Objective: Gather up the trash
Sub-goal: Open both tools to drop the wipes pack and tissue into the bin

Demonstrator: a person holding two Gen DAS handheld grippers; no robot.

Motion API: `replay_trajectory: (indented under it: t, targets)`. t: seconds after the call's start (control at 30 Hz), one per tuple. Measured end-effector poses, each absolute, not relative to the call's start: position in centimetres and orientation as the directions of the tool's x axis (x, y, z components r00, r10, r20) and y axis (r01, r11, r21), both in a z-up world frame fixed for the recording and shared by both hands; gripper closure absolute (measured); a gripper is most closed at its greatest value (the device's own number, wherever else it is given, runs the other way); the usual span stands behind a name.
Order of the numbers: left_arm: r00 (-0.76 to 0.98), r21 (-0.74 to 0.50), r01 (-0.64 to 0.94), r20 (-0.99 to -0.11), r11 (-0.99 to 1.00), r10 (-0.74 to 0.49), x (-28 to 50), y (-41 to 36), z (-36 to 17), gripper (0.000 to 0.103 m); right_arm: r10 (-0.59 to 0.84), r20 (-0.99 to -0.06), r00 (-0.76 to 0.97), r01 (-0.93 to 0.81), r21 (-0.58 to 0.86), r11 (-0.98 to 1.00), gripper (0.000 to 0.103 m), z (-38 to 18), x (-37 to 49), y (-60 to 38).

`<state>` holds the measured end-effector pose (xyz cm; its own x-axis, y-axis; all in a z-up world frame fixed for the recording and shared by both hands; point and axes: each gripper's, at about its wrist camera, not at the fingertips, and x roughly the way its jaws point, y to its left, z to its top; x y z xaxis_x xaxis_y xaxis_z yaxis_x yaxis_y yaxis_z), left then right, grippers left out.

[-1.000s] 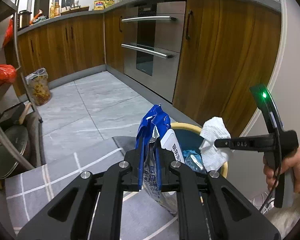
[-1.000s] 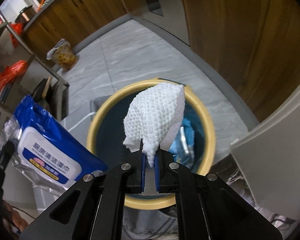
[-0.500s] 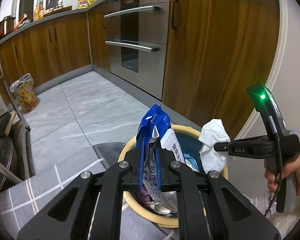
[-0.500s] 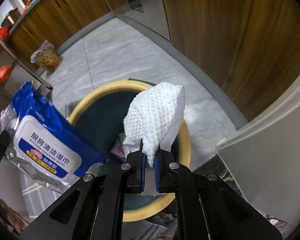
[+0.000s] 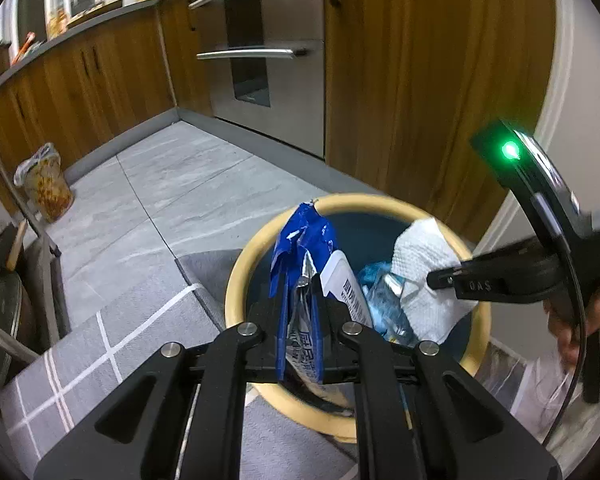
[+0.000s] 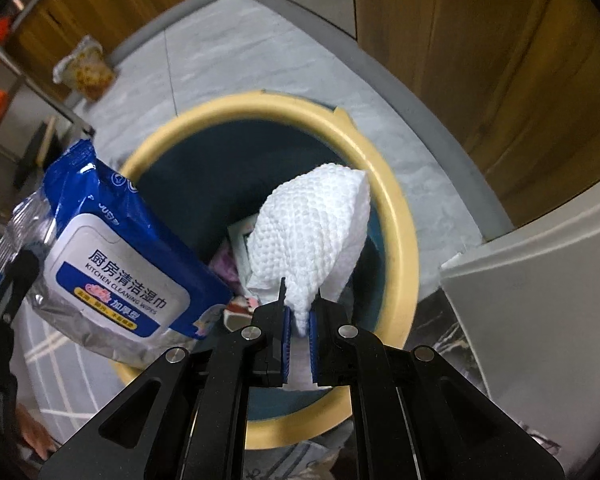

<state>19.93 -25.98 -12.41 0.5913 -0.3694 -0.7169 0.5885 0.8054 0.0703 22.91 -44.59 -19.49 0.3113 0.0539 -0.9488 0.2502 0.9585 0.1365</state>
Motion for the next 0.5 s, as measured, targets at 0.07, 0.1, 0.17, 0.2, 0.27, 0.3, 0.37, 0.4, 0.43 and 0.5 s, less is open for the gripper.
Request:
replay_trajectory:
  t: [0.07,0.1,0.17,0.2,0.27,0.3,0.37,0.4,0.43,0.5]
  targets:
    - [0.595,0.096,0.591,-0.722,0.801,-0.353,20.0,-26.1,-12.8,0.093,0.052,-0.955,0.294,0.239,0.126,0.963,0.094,-20.1,23.2,-44.1]
    - [0.588,0.097,0.591,-0.731,0.801,-0.346,20.2,-26.1,-13.1,0.093,0.056,-0.956,0.287,0.235,0.127,0.964,0.094,-20.3,23.3,-43.9]
    - [0.559,0.079,0.593,-0.757,0.801,-0.339,20.7,-26.0,-13.6,0.091,0.061,-0.957,0.282,0.229,0.129,0.965,0.094,-20.4,23.6,-43.5]
    - [0.542,0.067,0.595,-0.769,0.801,-0.338,20.9,-25.9,-14.0,0.091,0.06,-0.957,0.282,0.228,0.128,0.965,0.094,-20.4,23.7,-43.4]
    - [0.545,0.064,0.589,-0.768,0.806,-0.337,21.1,-25.6,-14.1,0.091,0.066,-0.957,0.284,0.228,0.134,0.964,0.094,-20.5,23.8,-43.5]
    - [0.541,0.057,0.587,-0.77,0.807,-0.339,21.3,-25.4,-14.1,0.089,0.072,-0.956,0.284,0.229,0.141,0.963,0.094,-20.5,23.8,-43.4]
    - [0.547,0.05,0.578,-0.764,0.814,-0.342,21.4,-25.1,-14.0,0.08,0.084,-0.955,0.284,0.229,0.152,0.962,0.094,-20.8,24.0,-43.3]
    - [0.552,0.044,0.57,-0.76,0.82,-0.343,21.6,-24.8,-13.9,0.075,0.092,-0.954,0.285,0.227,0.161,0.961,0.094,-20.8,24.1,-43.2]
    - [0.556,0.038,0.565,-0.756,0.824,-0.347,21.6,-24.6,-13.7,0.07,0.098,-0.953,0.286,0.223,0.165,0.961,0.094,-20.8,24.1,-43.1]
    - [0.56,0.037,0.563,-0.752,0.826,-0.348,21.4,-24.6,-13.5,0.069,0.119,-0.949,0.29,0.207,0.184,0.961,0.094,-20.8,24.4,-42.7]
